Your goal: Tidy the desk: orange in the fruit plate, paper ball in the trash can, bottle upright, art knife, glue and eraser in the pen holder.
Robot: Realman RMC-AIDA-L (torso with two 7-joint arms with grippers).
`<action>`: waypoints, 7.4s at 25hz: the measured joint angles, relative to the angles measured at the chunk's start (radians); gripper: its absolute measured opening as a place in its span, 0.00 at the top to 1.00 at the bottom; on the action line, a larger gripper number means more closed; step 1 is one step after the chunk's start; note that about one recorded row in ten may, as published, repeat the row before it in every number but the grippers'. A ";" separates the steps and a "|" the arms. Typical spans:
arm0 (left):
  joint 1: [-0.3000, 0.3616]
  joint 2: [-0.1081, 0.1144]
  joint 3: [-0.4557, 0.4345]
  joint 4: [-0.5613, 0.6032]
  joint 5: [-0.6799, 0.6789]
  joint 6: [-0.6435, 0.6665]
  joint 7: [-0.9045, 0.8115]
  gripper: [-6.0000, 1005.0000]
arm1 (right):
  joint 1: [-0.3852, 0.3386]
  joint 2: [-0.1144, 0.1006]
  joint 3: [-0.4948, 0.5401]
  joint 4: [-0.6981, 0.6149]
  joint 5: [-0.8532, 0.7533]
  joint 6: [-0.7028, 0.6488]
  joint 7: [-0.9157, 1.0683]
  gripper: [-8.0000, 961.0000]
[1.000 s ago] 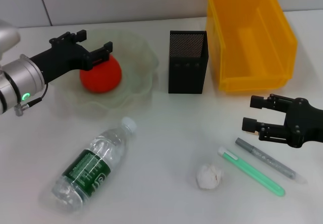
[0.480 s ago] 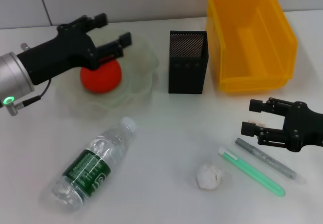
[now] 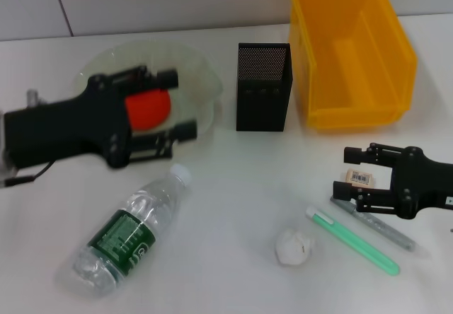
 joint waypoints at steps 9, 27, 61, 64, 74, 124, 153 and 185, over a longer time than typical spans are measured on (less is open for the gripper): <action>0.075 -0.010 -0.060 -0.005 0.056 0.048 0.065 0.21 | 0.017 0.002 -0.049 -0.123 -0.046 -0.035 0.073 0.20; 0.122 -0.057 -0.123 -0.015 0.151 0.059 0.125 0.21 | 0.077 0.002 -0.384 -0.626 -0.254 -0.007 0.631 0.20; 0.148 -0.065 -0.124 -0.030 0.149 0.057 0.123 0.21 | 0.165 0.010 -1.000 -0.764 -0.604 0.149 0.974 0.24; 0.153 -0.065 -0.124 -0.030 0.145 0.057 0.123 0.21 | 0.167 0.010 -1.003 -0.760 -0.610 0.149 0.993 0.24; 0.155 -0.067 -0.124 -0.041 0.140 0.057 0.123 0.21 | 0.176 0.008 -1.031 -0.736 -0.619 0.144 1.024 0.26; 0.146 -0.068 -0.115 -0.042 0.141 0.061 0.132 0.21 | 0.171 0.005 -0.991 -0.887 -0.697 0.101 1.114 0.81; 0.125 -0.065 -0.115 -0.040 0.149 0.057 0.135 0.22 | 0.150 0.003 -0.736 -0.931 -0.905 0.483 1.137 0.86; 0.127 -0.064 -0.115 -0.037 0.160 0.056 0.135 0.22 | 0.168 0.006 -0.708 -0.600 -0.892 0.924 1.119 0.77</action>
